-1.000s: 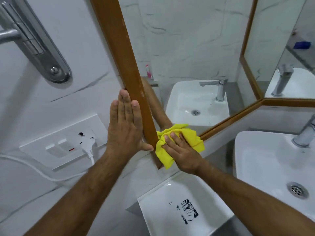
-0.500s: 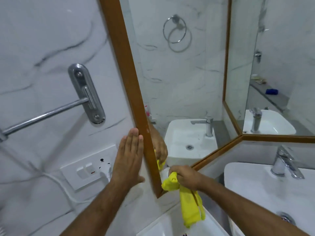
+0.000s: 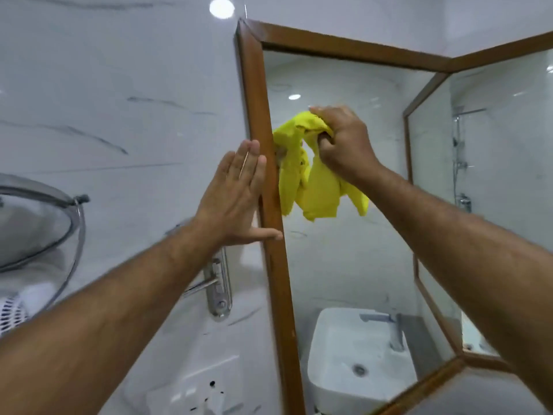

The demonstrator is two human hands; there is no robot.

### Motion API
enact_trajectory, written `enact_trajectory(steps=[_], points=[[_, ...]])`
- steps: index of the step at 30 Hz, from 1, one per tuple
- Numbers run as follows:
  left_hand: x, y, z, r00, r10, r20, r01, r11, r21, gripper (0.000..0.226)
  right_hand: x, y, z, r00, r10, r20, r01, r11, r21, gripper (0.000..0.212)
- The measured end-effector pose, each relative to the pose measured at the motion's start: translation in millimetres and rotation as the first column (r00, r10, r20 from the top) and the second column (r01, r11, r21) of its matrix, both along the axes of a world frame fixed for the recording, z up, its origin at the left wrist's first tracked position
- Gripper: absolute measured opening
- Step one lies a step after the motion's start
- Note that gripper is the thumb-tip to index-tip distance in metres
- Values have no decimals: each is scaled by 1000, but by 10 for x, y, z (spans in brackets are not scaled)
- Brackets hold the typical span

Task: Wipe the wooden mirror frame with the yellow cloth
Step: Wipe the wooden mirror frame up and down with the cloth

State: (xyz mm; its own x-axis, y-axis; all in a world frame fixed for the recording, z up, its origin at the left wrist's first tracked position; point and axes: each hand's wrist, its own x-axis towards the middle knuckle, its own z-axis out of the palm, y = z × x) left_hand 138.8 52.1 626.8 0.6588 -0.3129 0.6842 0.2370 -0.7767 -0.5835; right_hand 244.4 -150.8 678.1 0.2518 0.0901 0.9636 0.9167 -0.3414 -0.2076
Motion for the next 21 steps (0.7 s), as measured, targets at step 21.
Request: enact_trajectory(steps=[21], points=[[206, 173, 525, 995, 98, 4, -97, 989, 109, 166, 563, 685, -1300, 956, 81, 282, -42, 989, -140, 59]])
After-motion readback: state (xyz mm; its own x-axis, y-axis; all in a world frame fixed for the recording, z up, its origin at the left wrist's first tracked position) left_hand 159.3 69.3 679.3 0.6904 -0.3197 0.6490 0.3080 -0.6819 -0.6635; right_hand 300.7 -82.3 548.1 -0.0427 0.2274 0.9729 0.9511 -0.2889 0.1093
